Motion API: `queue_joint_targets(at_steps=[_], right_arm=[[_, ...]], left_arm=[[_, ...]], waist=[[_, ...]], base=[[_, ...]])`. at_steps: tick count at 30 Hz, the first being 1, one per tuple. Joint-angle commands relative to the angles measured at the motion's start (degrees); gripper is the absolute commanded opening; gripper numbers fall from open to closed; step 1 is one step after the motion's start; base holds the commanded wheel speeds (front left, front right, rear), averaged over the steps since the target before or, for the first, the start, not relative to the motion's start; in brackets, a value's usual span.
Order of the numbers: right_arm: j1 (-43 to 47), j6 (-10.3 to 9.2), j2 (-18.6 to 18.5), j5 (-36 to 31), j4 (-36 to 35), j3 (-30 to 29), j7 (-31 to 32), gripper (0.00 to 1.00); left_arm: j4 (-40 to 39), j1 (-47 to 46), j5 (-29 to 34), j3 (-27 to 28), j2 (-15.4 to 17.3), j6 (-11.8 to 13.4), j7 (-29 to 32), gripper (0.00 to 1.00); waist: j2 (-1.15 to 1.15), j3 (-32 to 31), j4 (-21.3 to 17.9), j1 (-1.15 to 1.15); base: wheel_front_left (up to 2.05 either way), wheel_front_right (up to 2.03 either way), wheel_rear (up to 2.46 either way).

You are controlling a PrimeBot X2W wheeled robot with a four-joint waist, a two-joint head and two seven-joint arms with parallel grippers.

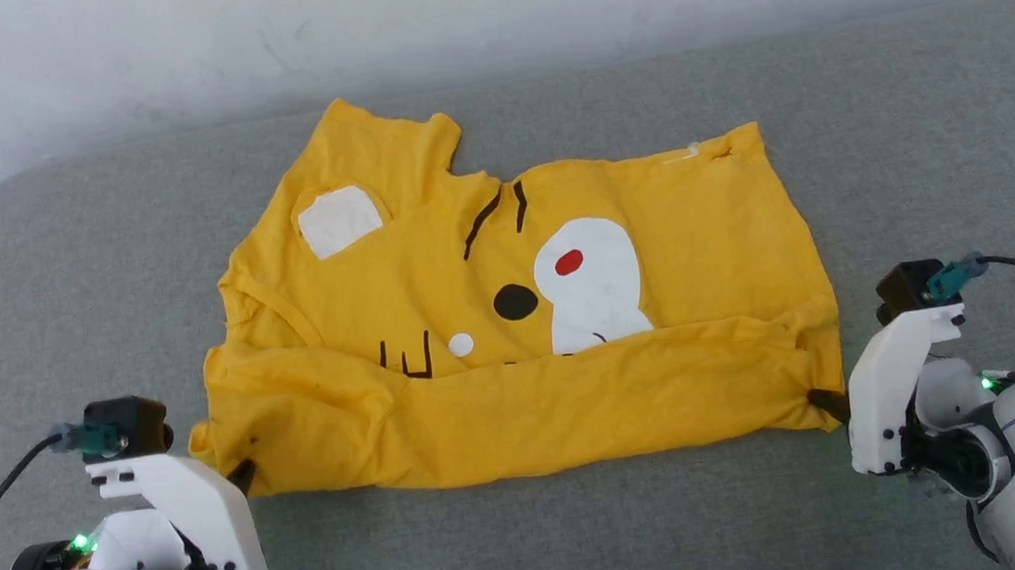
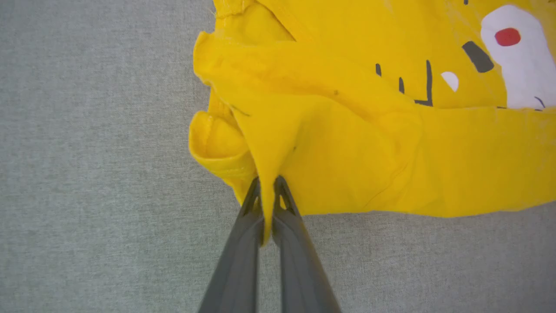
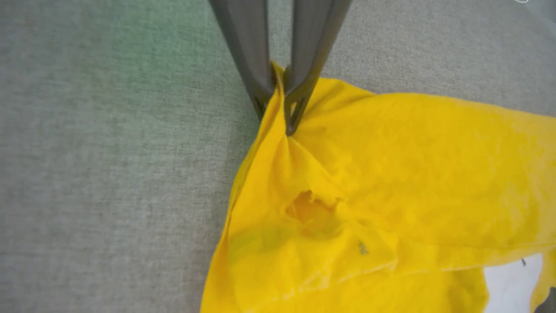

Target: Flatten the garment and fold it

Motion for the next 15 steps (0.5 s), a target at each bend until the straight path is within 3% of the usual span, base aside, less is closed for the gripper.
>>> queue_joint_targets(at_steps=[1,10,15], right_arm=[[1.53,-0.04,1.35,-0.11,1.43,1.94,-0.42,0.00],[2.00,-0.04,-3.10,-0.86,-7.19,5.10,-9.50,0.00],[7.41,-0.04,-5.33,-1.55,-14.97,4.12,-9.77,0.00]], left_arm=[[-0.50,0.77,0.52,0.08,0.49,0.23,-0.11,0.00],[-7.54,6.67,2.02,1.41,4.22,3.51,-1.09,0.00],[-12.00,11.87,2.43,2.66,6.18,6.55,-1.55,0.00]], waist=[[0.00,-0.36,-0.30,0.00],[0.00,-4.11,-0.69,0.00],[0.00,-6.31,-0.63,0.00]], base=[[0.00,0.00,0.00],[0.00,0.00,0.00],[0.00,0.00,0.00]])
